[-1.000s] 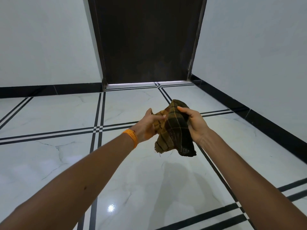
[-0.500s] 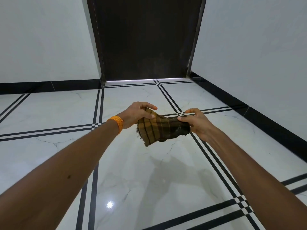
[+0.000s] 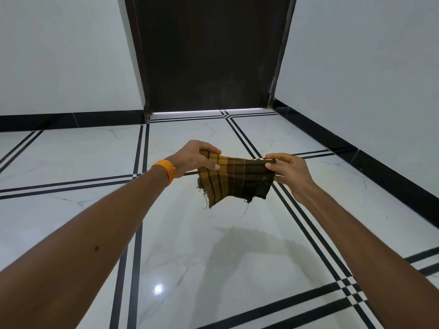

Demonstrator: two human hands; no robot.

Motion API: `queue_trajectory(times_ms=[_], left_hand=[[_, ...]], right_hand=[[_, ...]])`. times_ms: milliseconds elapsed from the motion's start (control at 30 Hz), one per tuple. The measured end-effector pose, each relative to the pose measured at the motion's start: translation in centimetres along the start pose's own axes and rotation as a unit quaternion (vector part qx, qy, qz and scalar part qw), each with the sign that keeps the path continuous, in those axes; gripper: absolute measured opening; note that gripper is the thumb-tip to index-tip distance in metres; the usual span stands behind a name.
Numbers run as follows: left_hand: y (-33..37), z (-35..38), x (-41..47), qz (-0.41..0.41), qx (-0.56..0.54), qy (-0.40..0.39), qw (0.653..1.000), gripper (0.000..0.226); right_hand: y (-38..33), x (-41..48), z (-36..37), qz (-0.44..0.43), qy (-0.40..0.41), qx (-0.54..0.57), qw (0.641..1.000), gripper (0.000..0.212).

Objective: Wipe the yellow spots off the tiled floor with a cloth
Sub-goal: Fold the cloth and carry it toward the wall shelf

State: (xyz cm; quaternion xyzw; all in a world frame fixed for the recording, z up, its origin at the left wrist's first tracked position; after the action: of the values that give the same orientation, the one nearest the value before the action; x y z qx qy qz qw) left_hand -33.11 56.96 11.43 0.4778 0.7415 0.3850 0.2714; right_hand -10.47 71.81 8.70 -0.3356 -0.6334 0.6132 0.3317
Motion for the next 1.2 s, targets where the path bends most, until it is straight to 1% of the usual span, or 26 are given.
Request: queue_trajectory(times_ms=[100,167,233,300,433,500,533,600,633,667,700,733,767,800,833,867,933,967,1000,1033,1100,1133,1167,1200], left_hand=[[-0.2,-0.4,0.1,0.014,0.04,0.019,0.999,0.041],[-0.2,-0.3,0.2,0.021,0.071,0.025,0.997,0.04],[-0.2,-0.3,0.3,0.031,0.131,0.035,0.99,0.038],[0.1,-0.5,0.3,0.05,0.186,0.056,0.98,0.034],[0.9,-0.7,0.3,0.079,0.229,0.103,0.965,0.023],[0.8,-0.4,0.3,0.085,0.208,0.075,0.971,0.022],[0.6,-0.3,0.1,0.078,0.164,0.053,0.982,0.019],[0.3,0.2,-0.6,0.04,0.038,0.013,0.998,0.018],[0.2,0.4,-0.7,0.014,-0.024,0.003,1.0,0.02],[0.2,0.5,-0.8,-0.014,-0.076,0.001,0.997,0.024],[0.3,0.6,-0.8,-0.041,-0.124,0.001,0.991,0.029],[0.5,0.7,-0.9,-0.062,-0.169,0.001,0.984,0.03],[0.7,0.9,-0.9,-0.081,-0.215,0.002,0.973,0.028],[0.9,1.1,-0.9,-0.096,-0.261,0.002,0.961,0.026],[0.8,1.5,-0.8,-0.113,-0.304,0.004,0.946,0.026],[0.8,1.9,-0.7,-0.128,-0.337,0.008,0.933,0.028],[0.8,2.7,-0.5,-0.155,-0.363,0.021,0.918,0.034],[0.7,3.0,-0.3,-0.167,-0.368,0.017,0.914,0.036],[0.7,3.1,-0.2,-0.178,-0.375,0.005,0.91,0.038],[0.7,3.2,-0.3,-0.182,-0.379,-0.016,0.907,0.039],[0.5,3.1,-1.0,-0.18,-0.346,-0.068,0.918,0.037],[0.2,3.0,-1.4,-0.178,-0.318,-0.09,0.927,0.031],[-0.3,2.9,-1.8,-0.175,-0.304,-0.11,0.93,0.031],[-1.0,2.9,-1.9,-0.184,-0.303,-0.121,0.927,0.047]], right_hand=[[-0.1,-0.1,-0.2,-0.022,-0.004,-0.042,0.999,0.031],[-0.1,-0.2,-0.2,-0.026,-0.012,-0.03,0.999,0.032],[-0.1,-0.4,-0.2,-0.022,-0.017,-0.015,1.0,0.034],[0.0,-0.4,-0.1,-0.022,-0.024,-0.027,0.999,0.036],[-0.1,0.0,-0.2,-0.057,-0.017,-0.134,0.989,0.036],[-0.2,0.3,-0.3,-0.074,-0.005,-0.208,0.975,0.028],[-0.3,0.4,-0.3,-0.074,-0.006,-0.234,0.969,0.023],[-0.7,0.6,0.0,-0.062,-0.033,-0.24,0.968,0.014],[-0.9,0.8,0.0,-0.053,-0.056,-0.214,0.974,0.013],[-1.2,0.8,0.0,-0.039,-0.084,-0.157,0.983,0.013],[-1.6,0.7,0.1,-0.022,-0.111,-0.071,0.991,0.014],[-2.0,0.4,0.3,-0.006,-0.133,0.038,0.99,0.014],[-2.0,0.0,0.7,0.012,-0.144,0.15,0.978,0.015],[-1.3,-0.4,1.3,0.039,-0.144,0.241,0.959,0.02],[0.1,-0.9,2.3,0.076,-0.149,0.297,0.94,0.031],[1.9,-1.6,3.6,0.117,-0.162,0.318,0.927,0.046],[4.7,-3.4,6.5,0.189,-0.218,0.309,0.906,0.067],[5.4,-4.1,7.6,0.204,-0.239,0.311,0.897,0.073],[5.5,-4.1,7.9,0.202,-0.236,0.314,0.897,0.074],[5.3,-3.9,8.0,0.189,-0.224,0.314,0.903,0.069],[4.7,-3.4,7.5,0.156,-0.202,0.311,0.916,0.051],[4.5,-3.2,7.1,0.155,-0.196,0.312,0.917,0.042],[4.5,-3.0,6.5,0.159,-0.183,0.316,0.917,0.035],[4.3,-2.8,5.8,0.161,-0.168,0.323,0.917,0.033]])
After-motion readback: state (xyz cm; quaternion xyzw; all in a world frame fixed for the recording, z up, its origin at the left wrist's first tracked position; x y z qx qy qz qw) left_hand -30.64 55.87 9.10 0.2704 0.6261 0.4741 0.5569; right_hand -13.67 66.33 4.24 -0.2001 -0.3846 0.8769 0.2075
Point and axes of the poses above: each hand's wrist, its own x-axis towards the middle knuckle, its own z-axis out of the palm, y = z × x, the point moved 6 cm from there along x, towards the middle knuckle, and after that the axes turned 2 degrees about x, right-handed, at the moved point
